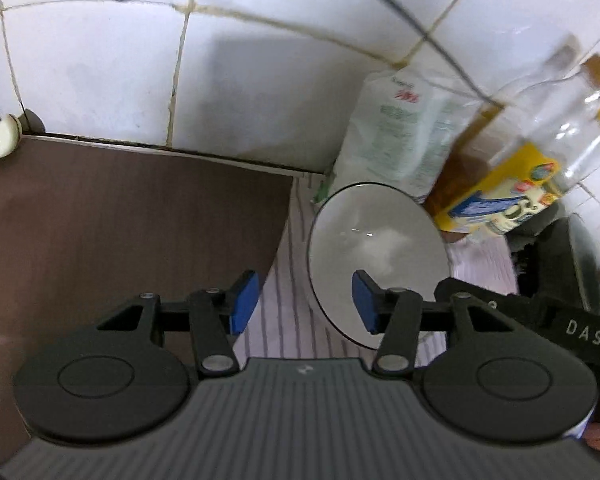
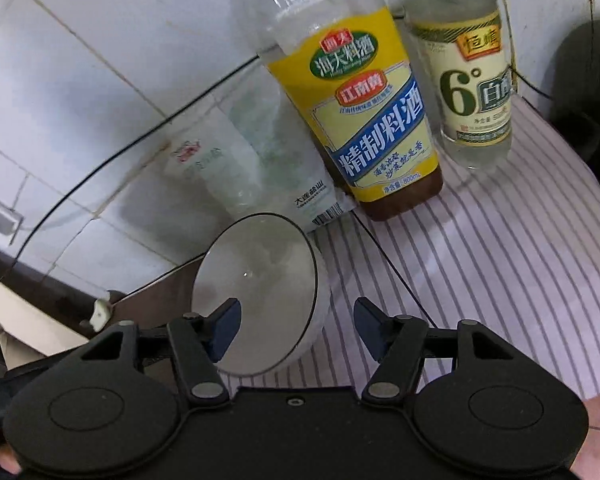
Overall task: Organize plates and bowls
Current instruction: 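Open both grippers, move to the last bowl by the bottles, grasp its rim, then carry the third bowl with both grippers and lower it into the bowl stack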
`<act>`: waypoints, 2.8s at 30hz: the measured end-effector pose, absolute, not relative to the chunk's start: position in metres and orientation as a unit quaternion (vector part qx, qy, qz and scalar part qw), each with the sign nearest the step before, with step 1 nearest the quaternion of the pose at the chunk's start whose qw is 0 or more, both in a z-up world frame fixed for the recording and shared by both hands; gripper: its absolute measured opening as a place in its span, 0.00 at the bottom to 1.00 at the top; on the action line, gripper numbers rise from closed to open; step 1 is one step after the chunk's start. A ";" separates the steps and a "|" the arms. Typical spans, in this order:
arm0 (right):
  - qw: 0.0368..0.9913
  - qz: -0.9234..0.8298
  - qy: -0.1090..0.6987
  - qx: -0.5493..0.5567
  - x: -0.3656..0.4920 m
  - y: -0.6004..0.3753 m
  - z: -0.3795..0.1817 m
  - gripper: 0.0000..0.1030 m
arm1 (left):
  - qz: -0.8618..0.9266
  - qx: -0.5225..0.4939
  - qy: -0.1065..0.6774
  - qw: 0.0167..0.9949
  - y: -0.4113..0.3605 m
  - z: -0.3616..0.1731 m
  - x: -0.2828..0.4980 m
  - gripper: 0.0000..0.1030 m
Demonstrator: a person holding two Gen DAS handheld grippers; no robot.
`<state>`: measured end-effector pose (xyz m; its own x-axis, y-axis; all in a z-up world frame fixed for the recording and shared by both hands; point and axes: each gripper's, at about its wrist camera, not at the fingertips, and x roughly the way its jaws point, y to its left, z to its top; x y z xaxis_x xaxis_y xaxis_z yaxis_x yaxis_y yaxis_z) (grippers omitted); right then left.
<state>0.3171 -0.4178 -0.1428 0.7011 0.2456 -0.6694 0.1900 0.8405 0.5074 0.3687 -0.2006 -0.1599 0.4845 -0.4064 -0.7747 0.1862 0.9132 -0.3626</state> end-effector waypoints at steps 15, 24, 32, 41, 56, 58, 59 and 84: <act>0.879 -0.017 0.398 0.263 0.338 -0.413 -0.154 0.13 | -0.181 -0.075 0.486 0.852 -0.219 -0.169 0.364 0.10; 0.878 -0.002 0.378 0.294 0.296 -0.407 -0.132 0.14 | -0.172 -0.061 0.467 0.865 -0.213 -0.133 0.326 0.10; 0.885 0.015 0.346 0.310 0.242 -0.391 -0.108 0.14 | -0.171 -0.031 0.444 0.879 -0.203 -0.093 0.277 0.10; 0.900 0.025 0.305 0.309 0.181 -0.389 -0.085 0.14 | -0.175 0.011 0.402 0.899 -0.207 -0.059 0.215 0.09; 0.897 -0.003 0.310 0.315 0.116 -0.403 -0.112 0.14 | -0.212 0.021 0.404 0.890 -0.221 -0.067 0.165 0.10; 0.899 -0.013 0.311 0.309 0.109 -0.404 -0.113 0.14 | -0.219 0.018 0.410 0.885 -0.224 -0.071 0.161 0.10; 0.900 -0.018 0.313 0.305 0.106 -0.405 -0.114 0.14 | -0.222 0.017 0.412 0.884 -0.225 -0.073 0.159 0.10; 0.927 -0.061 0.338 0.149 0.099 -0.391 -0.134 0.14 | -0.216 0.017 0.513 0.831 -0.245 -0.129 0.166 0.10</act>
<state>0.0991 -0.3912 -0.1339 0.7645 -0.0131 -0.6445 0.2137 0.9484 0.2342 0.1658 -0.2450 -0.1294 0.3802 -0.3405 -0.8600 0.3758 0.9064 -0.1927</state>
